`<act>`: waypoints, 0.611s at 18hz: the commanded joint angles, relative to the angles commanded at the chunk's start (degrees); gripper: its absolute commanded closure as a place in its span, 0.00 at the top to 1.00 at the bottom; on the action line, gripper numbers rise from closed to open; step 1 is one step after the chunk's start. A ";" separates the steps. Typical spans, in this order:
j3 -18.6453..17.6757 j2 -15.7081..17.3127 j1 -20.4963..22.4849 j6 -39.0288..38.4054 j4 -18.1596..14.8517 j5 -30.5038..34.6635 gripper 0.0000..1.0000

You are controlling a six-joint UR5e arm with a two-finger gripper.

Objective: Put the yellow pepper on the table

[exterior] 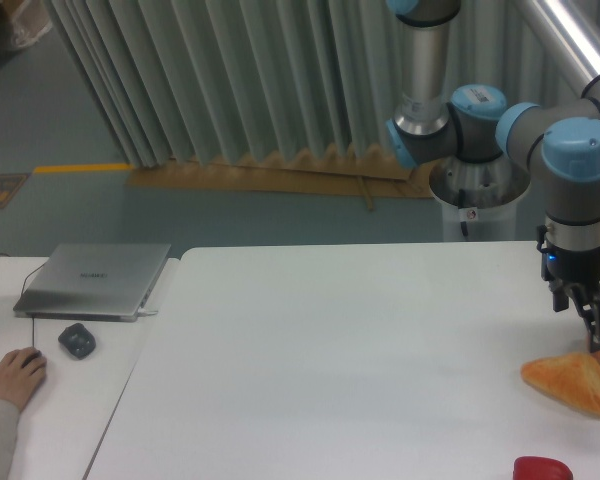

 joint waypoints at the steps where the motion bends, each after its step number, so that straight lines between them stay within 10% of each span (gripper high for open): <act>1: 0.44 0.09 1.14 0.61 0.09 -0.09 1.00; 11: 1.85 -2.37 13.63 29.69 0.26 -2.90 1.00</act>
